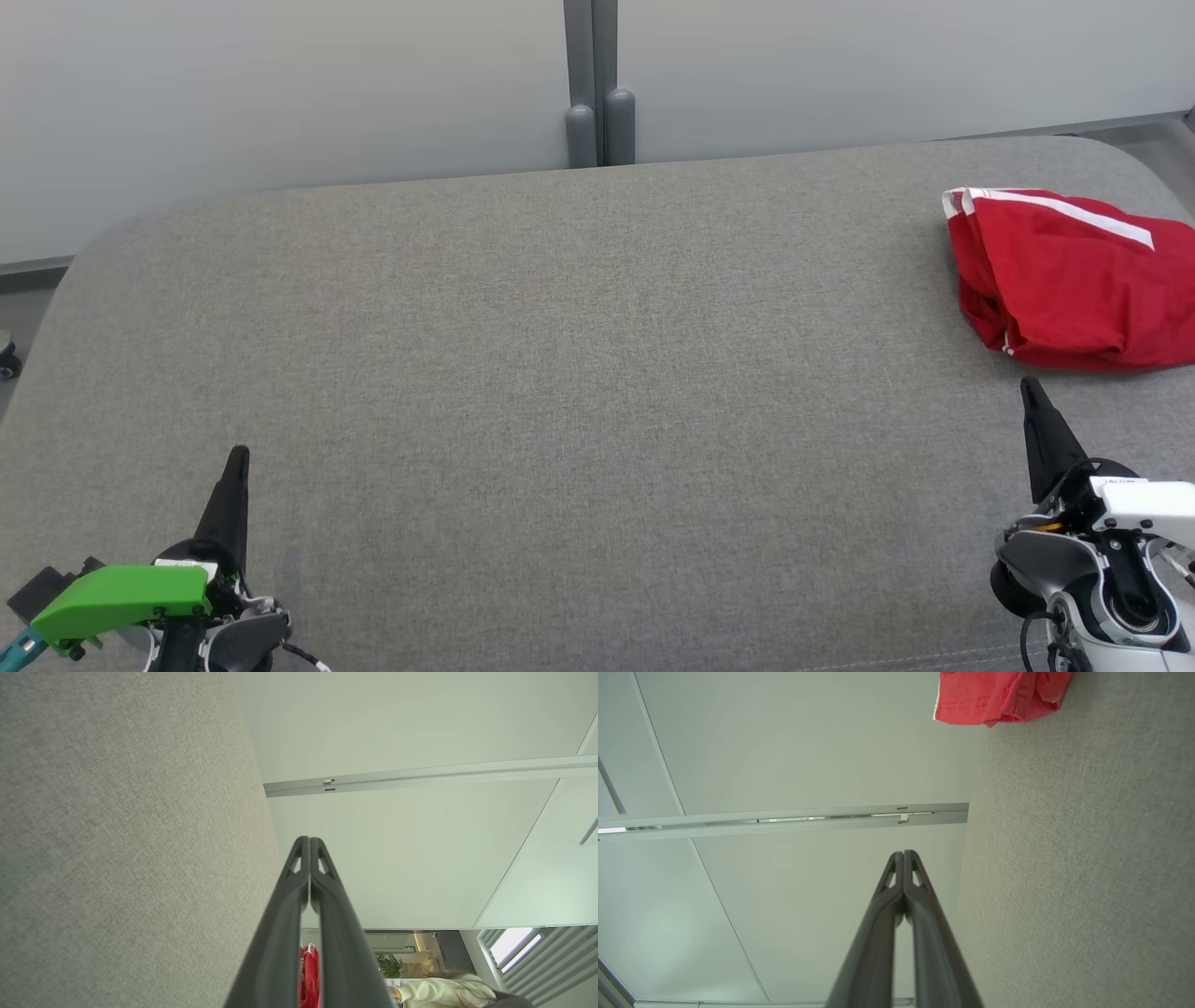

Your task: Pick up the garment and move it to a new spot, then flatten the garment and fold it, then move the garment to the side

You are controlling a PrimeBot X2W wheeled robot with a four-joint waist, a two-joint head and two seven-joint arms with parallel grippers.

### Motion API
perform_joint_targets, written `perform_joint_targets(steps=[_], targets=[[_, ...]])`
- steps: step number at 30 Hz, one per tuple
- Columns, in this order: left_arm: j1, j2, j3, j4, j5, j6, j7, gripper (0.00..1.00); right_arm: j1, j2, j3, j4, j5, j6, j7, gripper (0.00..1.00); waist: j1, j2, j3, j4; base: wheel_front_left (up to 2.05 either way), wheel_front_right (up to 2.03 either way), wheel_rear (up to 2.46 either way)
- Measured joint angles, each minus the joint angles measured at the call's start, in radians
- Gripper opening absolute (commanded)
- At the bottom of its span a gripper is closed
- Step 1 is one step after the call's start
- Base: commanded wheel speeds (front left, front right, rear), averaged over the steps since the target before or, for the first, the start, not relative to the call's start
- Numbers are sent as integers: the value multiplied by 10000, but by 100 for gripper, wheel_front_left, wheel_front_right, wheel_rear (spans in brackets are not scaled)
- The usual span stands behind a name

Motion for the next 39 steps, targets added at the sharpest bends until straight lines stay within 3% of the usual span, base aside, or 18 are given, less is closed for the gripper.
perform_joint_targets(steps=[39], targets=[[-5, -6, 15, 27, 0, -2, 29, 0, 0, 0, 17, -31, 27, 0, -2, 0, 0, 0, 0, 1, 0, 0, 0]])
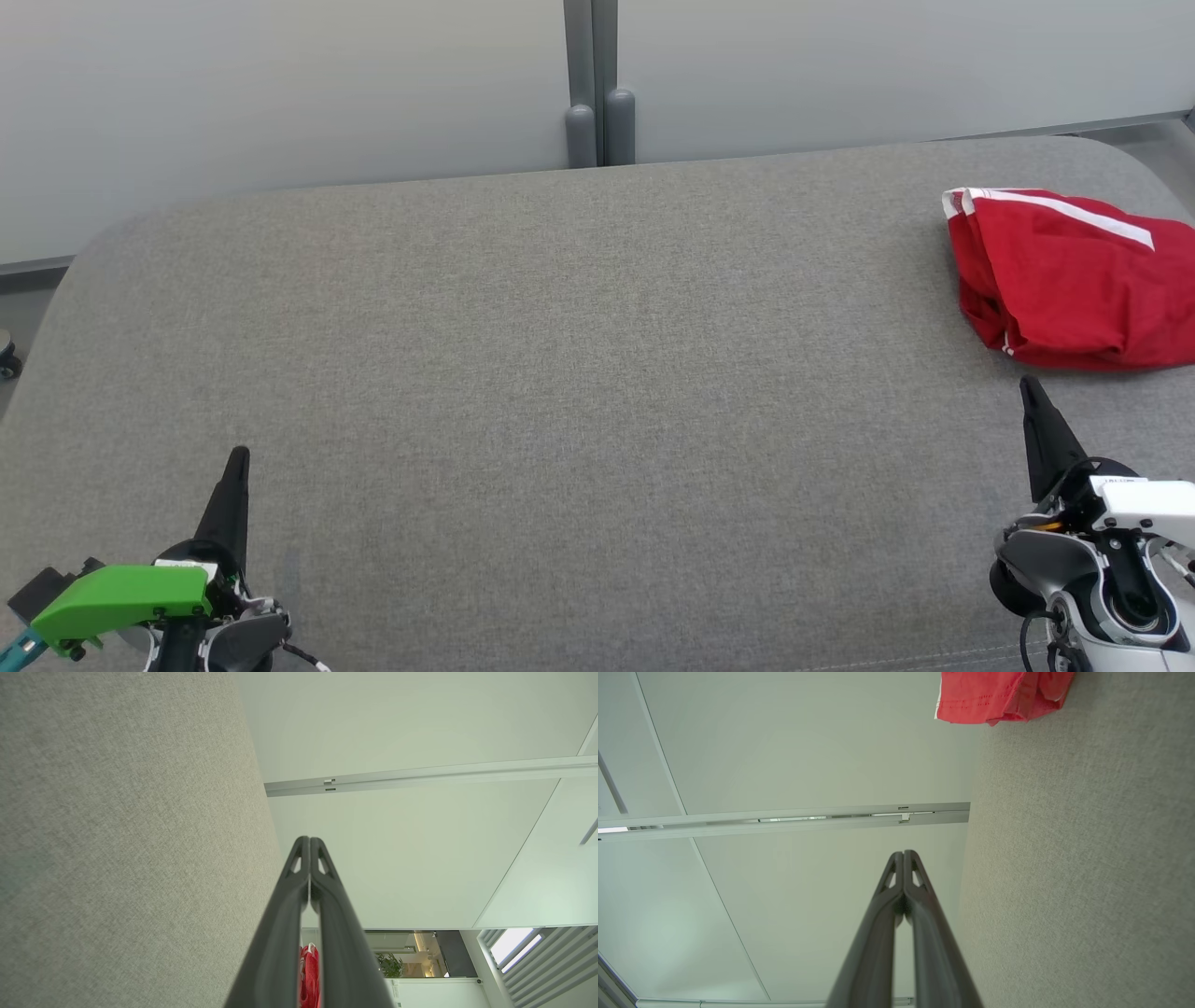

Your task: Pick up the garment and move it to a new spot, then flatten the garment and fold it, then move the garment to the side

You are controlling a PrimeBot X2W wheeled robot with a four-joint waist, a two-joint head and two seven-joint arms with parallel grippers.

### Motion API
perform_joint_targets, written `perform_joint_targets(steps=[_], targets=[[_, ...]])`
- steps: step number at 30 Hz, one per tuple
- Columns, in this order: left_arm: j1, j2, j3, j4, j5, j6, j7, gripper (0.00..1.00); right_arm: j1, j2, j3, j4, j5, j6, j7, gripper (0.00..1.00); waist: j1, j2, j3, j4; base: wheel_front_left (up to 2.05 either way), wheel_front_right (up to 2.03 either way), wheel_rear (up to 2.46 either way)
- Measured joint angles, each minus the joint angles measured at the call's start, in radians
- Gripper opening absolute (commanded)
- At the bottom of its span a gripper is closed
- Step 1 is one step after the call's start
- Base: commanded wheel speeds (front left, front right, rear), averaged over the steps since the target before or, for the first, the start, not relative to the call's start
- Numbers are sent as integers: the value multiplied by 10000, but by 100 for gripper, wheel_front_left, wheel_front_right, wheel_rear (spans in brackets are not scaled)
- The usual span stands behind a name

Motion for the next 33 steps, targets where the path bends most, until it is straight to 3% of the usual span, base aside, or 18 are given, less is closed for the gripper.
perform_joint_targets(steps=[33], targets=[[-2, -2, 21, 6, 0, -75, 2, 0, 0, 0, 10, -6, 0, 0, -12, 0, 0, 0, 1, 1, 0, 0, 0]])
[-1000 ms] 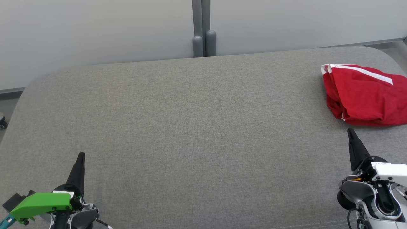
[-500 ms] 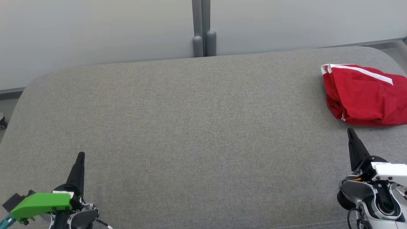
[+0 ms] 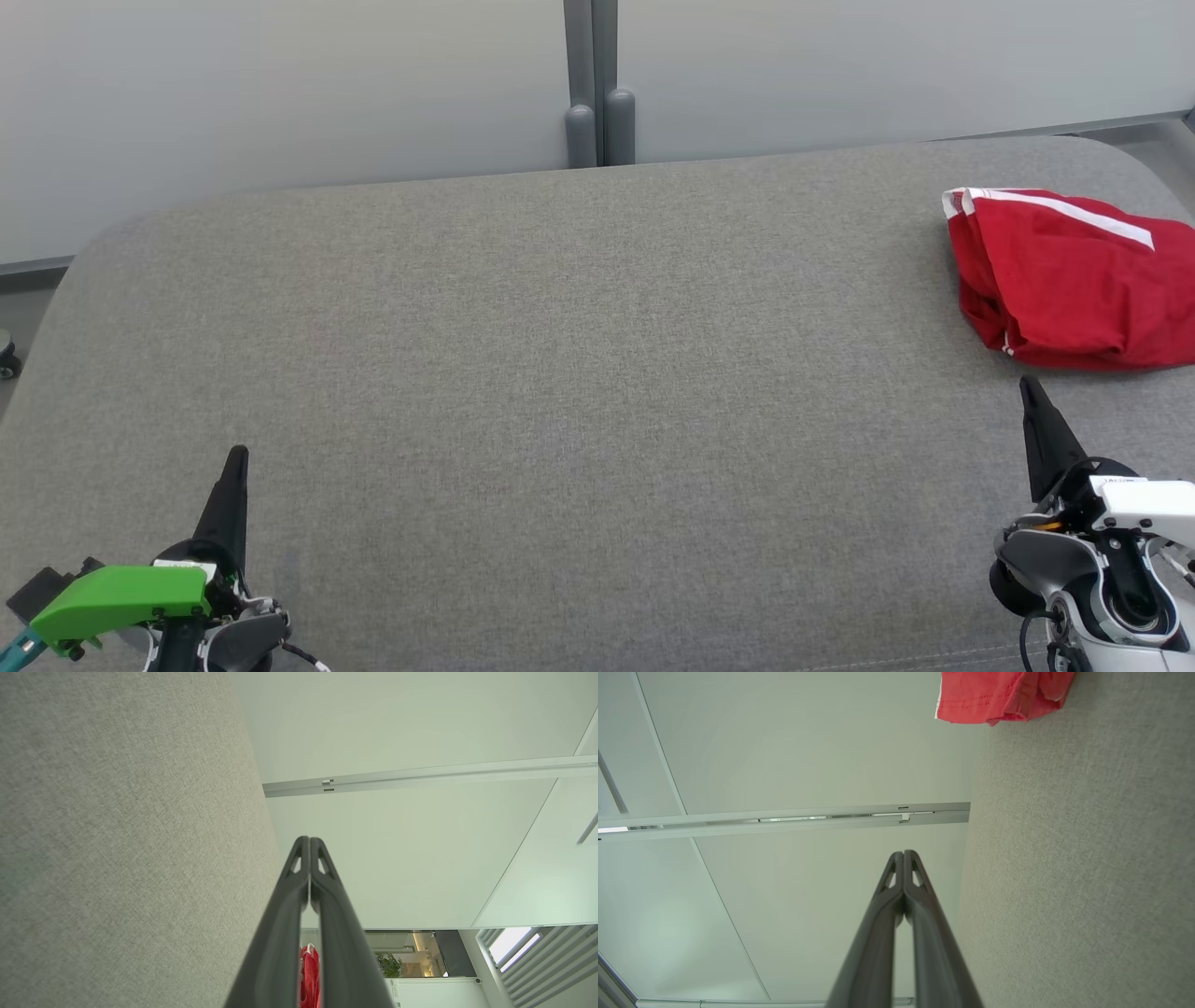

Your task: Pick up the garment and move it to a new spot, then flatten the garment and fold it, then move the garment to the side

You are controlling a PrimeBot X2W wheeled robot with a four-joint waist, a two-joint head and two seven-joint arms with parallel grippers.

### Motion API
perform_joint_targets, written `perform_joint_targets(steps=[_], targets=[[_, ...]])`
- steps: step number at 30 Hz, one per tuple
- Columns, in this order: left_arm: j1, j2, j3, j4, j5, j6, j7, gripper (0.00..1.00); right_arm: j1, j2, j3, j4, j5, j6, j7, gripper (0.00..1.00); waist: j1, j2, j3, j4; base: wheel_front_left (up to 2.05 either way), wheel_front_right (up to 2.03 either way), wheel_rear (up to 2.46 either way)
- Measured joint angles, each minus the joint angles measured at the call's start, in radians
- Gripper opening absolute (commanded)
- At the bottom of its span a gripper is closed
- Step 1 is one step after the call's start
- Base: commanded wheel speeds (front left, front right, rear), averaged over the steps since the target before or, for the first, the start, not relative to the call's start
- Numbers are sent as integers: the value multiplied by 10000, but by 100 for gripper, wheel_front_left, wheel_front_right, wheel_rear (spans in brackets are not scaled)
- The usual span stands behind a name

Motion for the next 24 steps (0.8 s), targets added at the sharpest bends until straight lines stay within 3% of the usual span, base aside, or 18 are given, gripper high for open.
perform_joint_targets(steps=[24], targets=[[-1, -4, 8, -8, 0, 0, 0, 0, 0, 0, 2, -6, 2, 0, 0, 0, 0, 0, 1, 0, 0, 0, 0]])
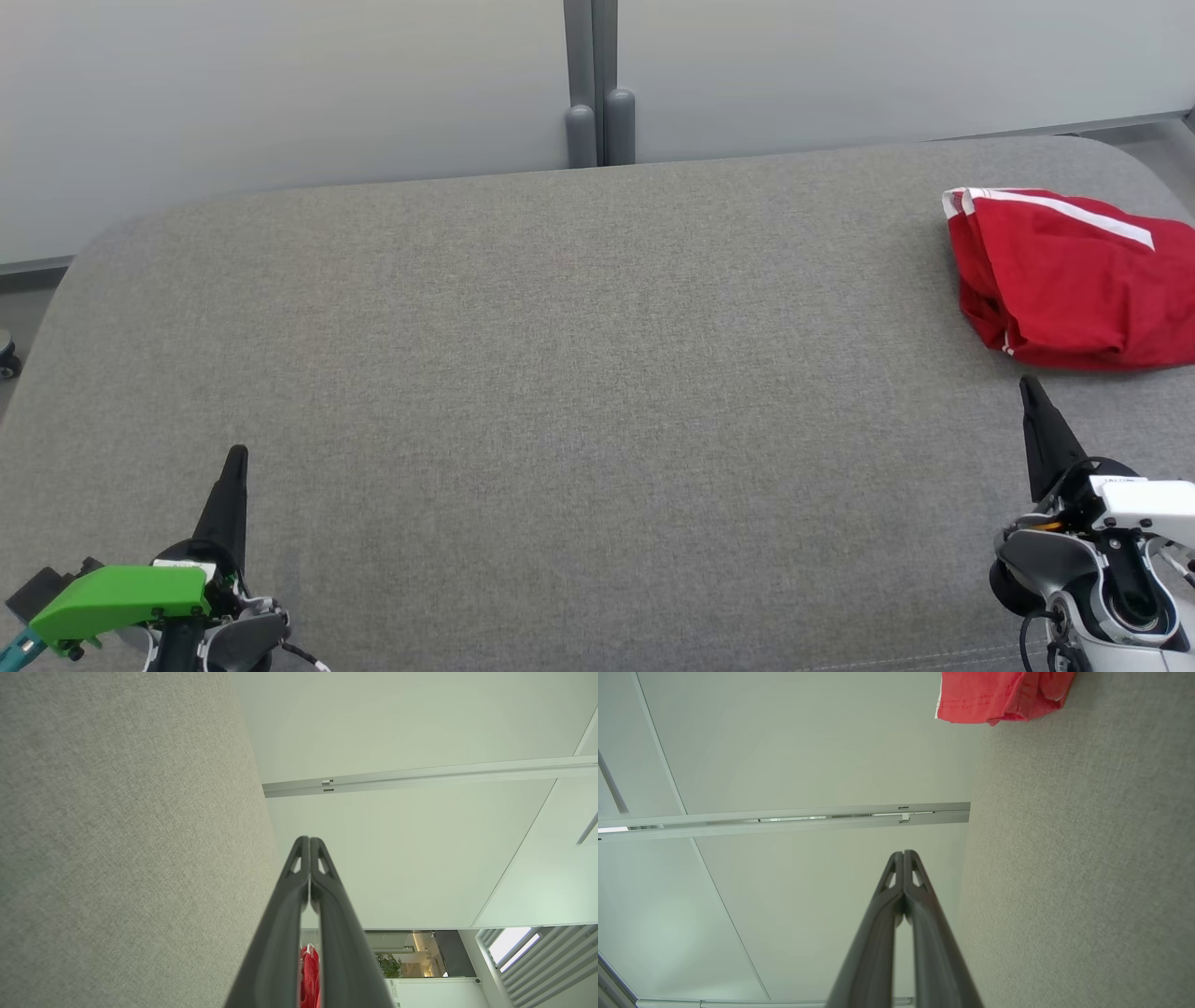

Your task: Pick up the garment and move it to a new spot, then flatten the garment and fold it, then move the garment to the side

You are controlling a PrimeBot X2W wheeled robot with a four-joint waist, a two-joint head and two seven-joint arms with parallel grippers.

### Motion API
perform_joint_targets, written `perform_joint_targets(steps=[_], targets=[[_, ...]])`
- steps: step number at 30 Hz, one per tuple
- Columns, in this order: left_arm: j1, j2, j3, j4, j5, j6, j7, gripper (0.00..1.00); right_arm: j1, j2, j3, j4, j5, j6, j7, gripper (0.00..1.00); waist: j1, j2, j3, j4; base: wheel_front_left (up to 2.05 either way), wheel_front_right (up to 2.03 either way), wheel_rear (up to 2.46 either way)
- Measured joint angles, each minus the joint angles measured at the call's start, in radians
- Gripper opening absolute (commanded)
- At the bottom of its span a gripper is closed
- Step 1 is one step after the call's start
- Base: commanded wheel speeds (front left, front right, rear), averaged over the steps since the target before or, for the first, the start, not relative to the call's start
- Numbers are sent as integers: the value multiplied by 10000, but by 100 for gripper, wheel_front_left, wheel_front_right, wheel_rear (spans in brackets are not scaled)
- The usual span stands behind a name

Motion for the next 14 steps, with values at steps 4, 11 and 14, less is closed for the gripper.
perform_joint_targets(steps=[4, 11, 14], targets=[[0, 0, 2, -2, 0, 0, 0, 0, 0, 0, 0, 0, 0, 0, 0, 0, 0, 0, 0, 0, 0, 0, 0], [0, -2, 6, -6, 0, 0, 0, 0, 0, 0, 2, 0, 0, 0, 0, 0, 0, 0, 0, 0, 0, 0, 0], [0, -2, 8, -8, 0, -2, 2, 0, 0, 0, 2, 0, 0, 0, 0, 0, 0, 0, 0, 0, 0, 0, 0]])
